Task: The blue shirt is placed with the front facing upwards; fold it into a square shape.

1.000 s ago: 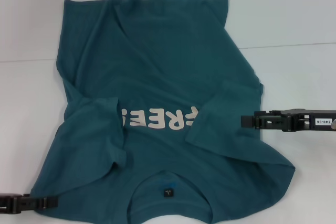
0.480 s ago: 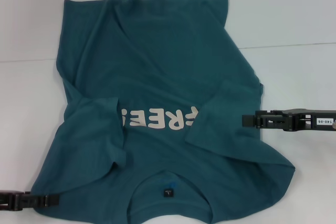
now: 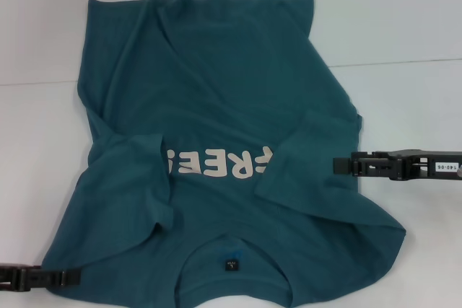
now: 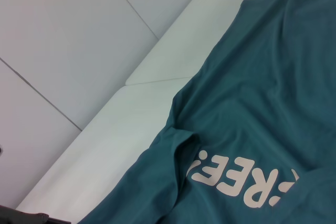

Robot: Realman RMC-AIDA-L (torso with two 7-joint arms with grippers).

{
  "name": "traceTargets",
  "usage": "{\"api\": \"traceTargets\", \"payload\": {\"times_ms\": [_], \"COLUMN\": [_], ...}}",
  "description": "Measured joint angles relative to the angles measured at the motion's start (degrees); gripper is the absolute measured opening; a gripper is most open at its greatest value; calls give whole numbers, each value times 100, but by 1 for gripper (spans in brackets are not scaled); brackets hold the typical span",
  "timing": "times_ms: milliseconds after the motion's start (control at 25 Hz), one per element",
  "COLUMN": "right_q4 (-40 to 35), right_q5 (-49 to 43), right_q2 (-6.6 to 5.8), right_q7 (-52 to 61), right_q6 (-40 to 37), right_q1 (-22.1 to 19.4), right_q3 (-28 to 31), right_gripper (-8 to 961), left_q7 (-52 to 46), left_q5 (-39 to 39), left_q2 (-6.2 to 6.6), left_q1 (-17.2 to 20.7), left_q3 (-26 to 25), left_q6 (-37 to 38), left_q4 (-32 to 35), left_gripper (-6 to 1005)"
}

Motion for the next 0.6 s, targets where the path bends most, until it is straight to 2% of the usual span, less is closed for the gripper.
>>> {"api": "traceTargets", "payload": {"times_ms": [400,600], "right_q4": [0,-8], "right_q5": [83,87], "right_q2": [0,0], "right_q7": [0,0], "right_q6": [-87,-97], "right_q1": [-2,11], "right_q3": [6,11], "right_gripper": [884,883], "left_q7": [-208,-209], "left_q5": [54,235], "left_q2": [22,-7], "left_q1": [17,-4], "left_q3": [-98,-21], "left_q6": [-207,-217], "left_q4": [69,44], "left_gripper": [856,695]}}
